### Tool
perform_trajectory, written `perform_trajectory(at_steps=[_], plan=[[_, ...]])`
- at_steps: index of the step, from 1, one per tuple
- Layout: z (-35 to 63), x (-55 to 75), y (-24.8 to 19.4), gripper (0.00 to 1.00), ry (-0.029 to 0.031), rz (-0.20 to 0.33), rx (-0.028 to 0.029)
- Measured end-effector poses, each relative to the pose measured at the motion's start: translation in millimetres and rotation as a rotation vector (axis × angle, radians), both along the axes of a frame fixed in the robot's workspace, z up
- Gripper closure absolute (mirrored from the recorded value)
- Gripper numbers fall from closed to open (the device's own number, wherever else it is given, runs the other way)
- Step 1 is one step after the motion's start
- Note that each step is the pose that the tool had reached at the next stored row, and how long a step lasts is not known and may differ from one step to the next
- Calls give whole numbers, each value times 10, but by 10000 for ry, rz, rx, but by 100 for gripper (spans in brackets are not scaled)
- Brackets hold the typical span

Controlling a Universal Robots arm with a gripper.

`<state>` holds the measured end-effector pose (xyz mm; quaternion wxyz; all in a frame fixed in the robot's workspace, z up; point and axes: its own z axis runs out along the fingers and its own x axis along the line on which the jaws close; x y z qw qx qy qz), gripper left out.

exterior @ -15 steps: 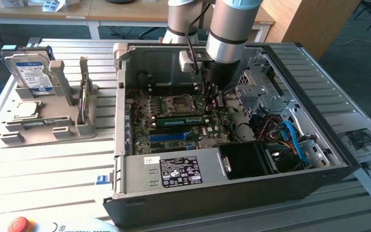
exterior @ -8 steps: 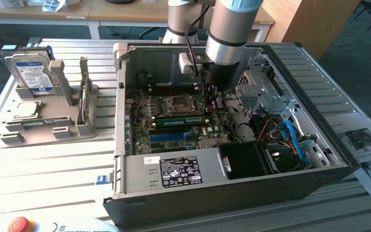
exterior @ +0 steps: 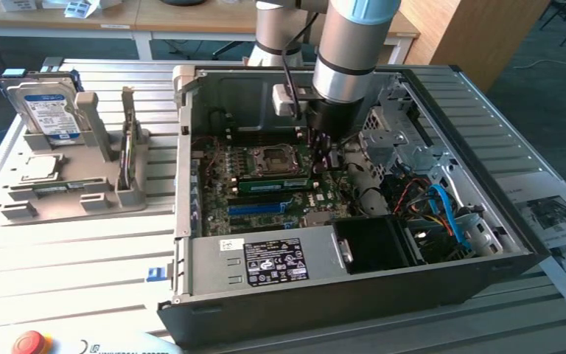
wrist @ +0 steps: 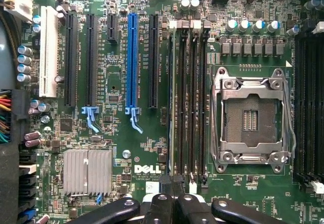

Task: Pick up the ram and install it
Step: 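Press down the ram until it locks into place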

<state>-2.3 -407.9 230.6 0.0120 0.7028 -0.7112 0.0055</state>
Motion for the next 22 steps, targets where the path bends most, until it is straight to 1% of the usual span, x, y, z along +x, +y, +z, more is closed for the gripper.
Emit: perform_trajectory(at_steps=[6,22], plan=[[-11,0,27,90,-5,0,3],[-47,0,27,90,-6,0,3]])
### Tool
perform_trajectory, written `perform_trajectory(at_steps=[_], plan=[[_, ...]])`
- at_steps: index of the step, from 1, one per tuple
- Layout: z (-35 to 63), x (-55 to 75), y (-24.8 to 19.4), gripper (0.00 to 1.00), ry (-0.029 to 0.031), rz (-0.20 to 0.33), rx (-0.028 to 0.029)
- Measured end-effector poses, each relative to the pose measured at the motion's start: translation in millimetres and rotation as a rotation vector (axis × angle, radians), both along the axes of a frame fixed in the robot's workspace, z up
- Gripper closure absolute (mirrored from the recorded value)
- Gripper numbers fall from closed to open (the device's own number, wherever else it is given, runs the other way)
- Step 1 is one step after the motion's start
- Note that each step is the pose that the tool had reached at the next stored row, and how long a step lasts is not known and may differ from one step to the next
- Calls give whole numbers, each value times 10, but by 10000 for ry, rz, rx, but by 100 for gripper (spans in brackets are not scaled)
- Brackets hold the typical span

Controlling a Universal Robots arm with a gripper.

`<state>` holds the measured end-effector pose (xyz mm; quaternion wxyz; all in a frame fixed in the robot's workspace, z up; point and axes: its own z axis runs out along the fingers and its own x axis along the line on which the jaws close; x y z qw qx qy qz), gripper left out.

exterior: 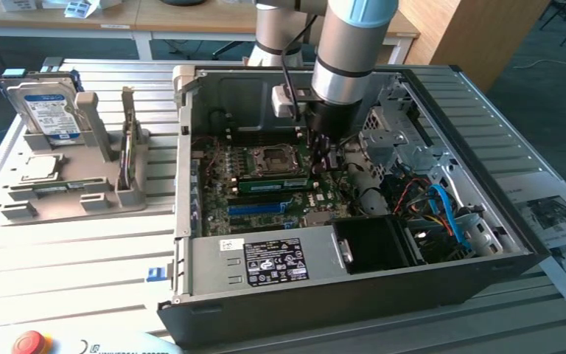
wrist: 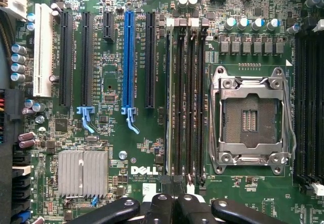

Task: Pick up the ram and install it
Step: 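Press down the ram until it locks into place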

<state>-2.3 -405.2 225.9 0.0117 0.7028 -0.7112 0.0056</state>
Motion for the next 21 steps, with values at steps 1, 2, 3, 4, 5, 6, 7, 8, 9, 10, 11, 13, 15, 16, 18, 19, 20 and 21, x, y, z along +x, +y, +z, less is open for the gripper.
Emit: perform_trajectory(at_steps=[1,2,3,4,5,6,7,8,9,10,11,13,15,16,18,19,20,21], plan=[[-2,0,0,90,0,0,-1],[-3,0,0,90,1,0,-2],[-4,0,0,90,1,0,-3],[-4,0,0,90,0,0,-2],[-5,0,0,90,1,0,-2],[-5,0,0,90,1,1,-2],[-7,0,0,90,0,0,-1],[-10,0,0,90,-1,0,1],[-14,0,0,90,-1,0,-1],[-15,0,0,90,0,1,-4],[-16,0,-1,90,1,1,-4],[-16,0,-1,90,1,0,-4],[-17,0,0,90,0,0,-2],[-17,0,0,90,1,0,-2],[-22,0,0,90,0,0,-2],[-25,0,0,90,0,1,-3],[-26,0,-1,90,1,0,-5],[-28,0,-1,90,1,1,-4]])
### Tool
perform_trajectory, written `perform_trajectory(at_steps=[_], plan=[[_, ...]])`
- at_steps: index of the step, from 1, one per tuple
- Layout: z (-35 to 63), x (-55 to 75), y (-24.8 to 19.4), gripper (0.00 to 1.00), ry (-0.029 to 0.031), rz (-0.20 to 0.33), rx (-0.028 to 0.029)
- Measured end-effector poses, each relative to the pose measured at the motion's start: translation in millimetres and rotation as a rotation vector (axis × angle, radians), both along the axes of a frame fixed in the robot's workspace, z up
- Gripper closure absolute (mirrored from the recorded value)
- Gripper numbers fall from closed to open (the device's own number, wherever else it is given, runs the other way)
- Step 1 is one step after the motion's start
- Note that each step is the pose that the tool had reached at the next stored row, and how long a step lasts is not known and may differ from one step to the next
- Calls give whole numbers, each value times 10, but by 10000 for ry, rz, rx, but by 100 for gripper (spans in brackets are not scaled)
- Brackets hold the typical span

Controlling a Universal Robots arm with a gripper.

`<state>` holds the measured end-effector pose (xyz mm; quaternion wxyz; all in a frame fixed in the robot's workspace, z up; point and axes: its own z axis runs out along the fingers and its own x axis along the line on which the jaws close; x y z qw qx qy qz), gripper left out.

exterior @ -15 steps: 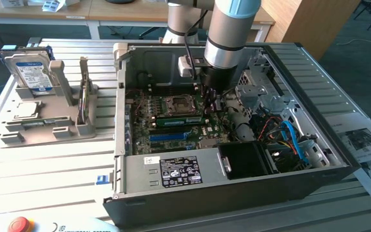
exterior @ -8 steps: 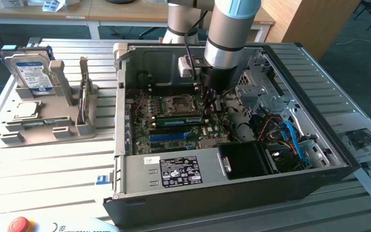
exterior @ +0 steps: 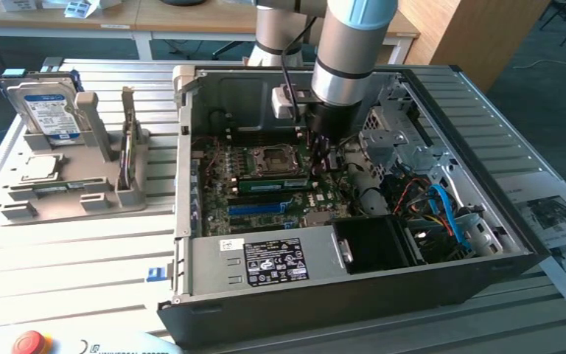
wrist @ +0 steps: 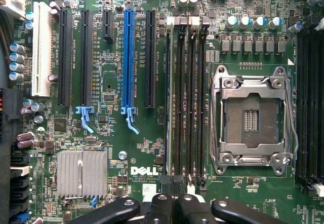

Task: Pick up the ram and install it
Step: 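Press down the ram until it locks into place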

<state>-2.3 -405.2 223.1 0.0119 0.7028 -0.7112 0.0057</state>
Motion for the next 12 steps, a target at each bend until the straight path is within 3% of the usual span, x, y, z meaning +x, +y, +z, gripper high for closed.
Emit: perform_trajectory(at_steps=[12], plan=[[-12,0,0,90,0,0,0]])
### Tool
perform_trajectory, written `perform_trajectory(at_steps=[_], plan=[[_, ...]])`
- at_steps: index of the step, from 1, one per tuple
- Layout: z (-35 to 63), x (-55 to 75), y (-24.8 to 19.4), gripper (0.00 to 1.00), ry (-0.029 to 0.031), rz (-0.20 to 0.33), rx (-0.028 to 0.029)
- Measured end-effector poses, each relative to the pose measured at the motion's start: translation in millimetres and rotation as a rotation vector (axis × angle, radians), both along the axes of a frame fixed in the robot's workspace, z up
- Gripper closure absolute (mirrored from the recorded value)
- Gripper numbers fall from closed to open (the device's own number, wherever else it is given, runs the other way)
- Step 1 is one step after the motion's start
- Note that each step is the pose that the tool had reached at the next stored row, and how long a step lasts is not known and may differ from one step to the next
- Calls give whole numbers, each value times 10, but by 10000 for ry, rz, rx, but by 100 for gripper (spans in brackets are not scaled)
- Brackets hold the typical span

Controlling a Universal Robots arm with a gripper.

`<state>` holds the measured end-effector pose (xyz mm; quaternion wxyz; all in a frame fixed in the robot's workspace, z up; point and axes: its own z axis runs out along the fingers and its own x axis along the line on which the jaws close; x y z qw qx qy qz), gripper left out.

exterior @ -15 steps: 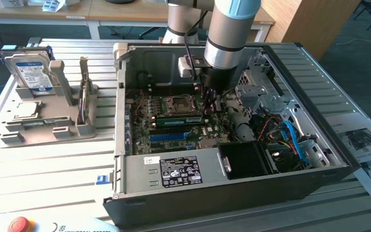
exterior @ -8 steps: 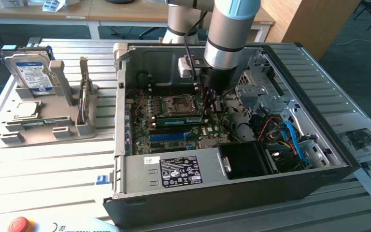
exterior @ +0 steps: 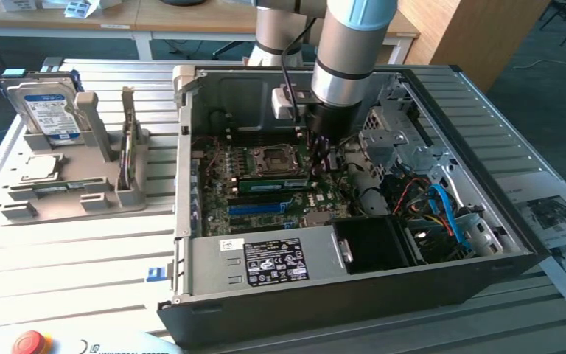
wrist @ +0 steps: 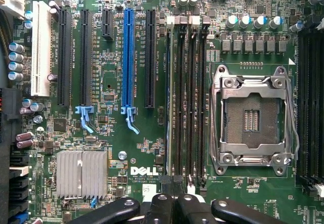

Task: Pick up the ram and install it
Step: 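Press down the ram until it locks into place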

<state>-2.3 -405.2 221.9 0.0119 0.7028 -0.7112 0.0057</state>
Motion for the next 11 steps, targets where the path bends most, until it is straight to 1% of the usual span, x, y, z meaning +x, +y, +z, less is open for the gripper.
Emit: perform_trajectory(at_steps=[5,6,11], plan=[[20,0,2,90,-1,-1,10],[35,0,1,90,-1,-1,0],[131,0,0,90,-1,0,-2]])
